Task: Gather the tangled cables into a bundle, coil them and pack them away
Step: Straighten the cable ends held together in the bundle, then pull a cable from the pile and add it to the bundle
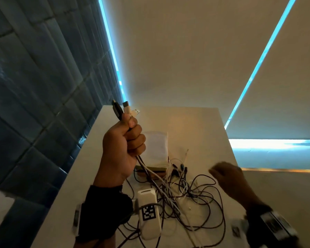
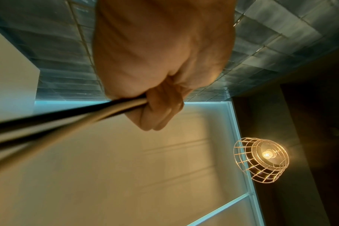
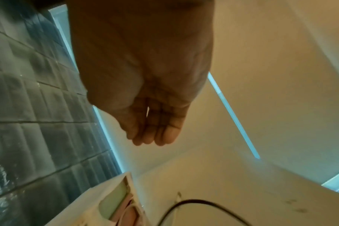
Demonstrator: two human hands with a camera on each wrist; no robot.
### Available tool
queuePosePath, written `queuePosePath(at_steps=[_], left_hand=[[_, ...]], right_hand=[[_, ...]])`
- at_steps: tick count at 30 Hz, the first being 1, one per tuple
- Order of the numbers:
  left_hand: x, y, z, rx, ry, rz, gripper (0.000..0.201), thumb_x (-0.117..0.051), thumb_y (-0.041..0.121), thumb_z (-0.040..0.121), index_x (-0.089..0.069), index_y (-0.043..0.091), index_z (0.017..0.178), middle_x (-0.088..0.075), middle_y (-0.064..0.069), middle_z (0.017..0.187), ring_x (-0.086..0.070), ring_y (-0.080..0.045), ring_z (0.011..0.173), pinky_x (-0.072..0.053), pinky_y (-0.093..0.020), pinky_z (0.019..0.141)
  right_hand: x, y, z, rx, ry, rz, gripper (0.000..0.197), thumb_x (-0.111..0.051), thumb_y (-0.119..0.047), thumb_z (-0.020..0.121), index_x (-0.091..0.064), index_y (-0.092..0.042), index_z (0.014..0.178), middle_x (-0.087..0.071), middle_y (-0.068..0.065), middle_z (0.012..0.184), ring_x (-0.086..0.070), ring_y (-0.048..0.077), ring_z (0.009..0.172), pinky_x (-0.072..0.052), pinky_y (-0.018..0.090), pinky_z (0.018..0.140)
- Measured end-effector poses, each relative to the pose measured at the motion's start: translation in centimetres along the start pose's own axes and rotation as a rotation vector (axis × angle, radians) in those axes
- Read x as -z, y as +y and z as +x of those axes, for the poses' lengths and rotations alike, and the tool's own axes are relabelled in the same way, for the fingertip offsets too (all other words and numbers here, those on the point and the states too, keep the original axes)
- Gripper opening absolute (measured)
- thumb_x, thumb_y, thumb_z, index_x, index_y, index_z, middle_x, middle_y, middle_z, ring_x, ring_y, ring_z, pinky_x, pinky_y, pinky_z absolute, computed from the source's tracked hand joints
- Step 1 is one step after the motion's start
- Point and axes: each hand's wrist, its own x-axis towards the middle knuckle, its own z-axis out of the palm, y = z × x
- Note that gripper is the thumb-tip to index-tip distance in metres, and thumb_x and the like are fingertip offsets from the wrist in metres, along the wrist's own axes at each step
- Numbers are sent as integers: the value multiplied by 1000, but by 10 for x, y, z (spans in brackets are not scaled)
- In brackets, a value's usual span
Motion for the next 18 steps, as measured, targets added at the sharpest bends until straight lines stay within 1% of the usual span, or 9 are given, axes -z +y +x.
queuePosePath(at_steps=[2,4,5,7,11,13,15,16,18], left_hand=[[2,1,1,11,32,31,36,-33,32,100,-41,19,66,-26,10,45,-19,-2,34,-15,-16,34],[3,5,2,19,44,39,38,-32,33,100,-41,19,66,-25,10,44,-19,-2,34,-14,-16,34],[4,6,3,21,45,41,39,-31,33,101,-41,19,66,-25,10,44,-19,-2,33,-14,-16,34],[6,9,3,24,50,55,39,-31,33,101,-42,19,66,-26,10,44,-19,-2,34,-13,-16,35],[11,10,4,9,54,81,39,-31,33,101,-42,17,68,-26,9,45,-19,-2,34,-14,-15,35],[13,9,5,11,58,83,38,-31,32,102,-42,17,69,-27,8,46,-19,-3,35,-16,-15,33],[15,7,8,3,72,100,37,-32,32,102,-42,16,70,-28,8,47,-19,-3,36,-16,-17,33],[16,5,10,-7,80,116,36,-33,32,102,-43,16,71,-27,8,48,-19,-3,36,-15,-17,34],[16,0,13,-19,94,162,35,-35,32,102,-42,16,71,-26,7,50,-18,-4,38,-13,-19,36]], right_hand=[[-22,-28,44,44,-88,-173,20,-55,-16,94,-71,-7,87,-68,5,87,-60,21,82,-40,27,70],[-53,-24,73,-44,-264,-346,26,-48,-19,94,-68,-5,102,-67,11,109,-61,27,100,-46,31,81],[-68,-15,80,-140,-319,-375,30,-48,-25,94,-65,-4,107,-64,14,115,-60,29,104,-47,33,84],[-90,-13,76,-197,-405,-359,42,-48,-40,93,-60,-4,110,-59,17,121,-58,32,107,-48,35,83],[-108,-15,62,-294,-434,-222,42,-43,-37,98,-61,0,108,-63,20,112,-61,36,103,-47,34,77],[-112,-9,61,-322,-383,-138,39,-48,-36,96,-66,-2,94,-65,20,100,-62,35,95,-44,33,72],[-111,-5,63,-346,-277,-30,33,-55,-30,91,-60,-8,68,-61,14,77,-59,30,81,-41,33,67],[-109,-5,65,-343,-202,33,33,-57,-26,90,-55,-9,61,-57,10,68,-57,28,76,-42,34,66],[-98,-16,64,-281,-33,203,29,-58,-21,90,-56,-8,64,-60,3,63,-58,27,71,-48,40,70]])
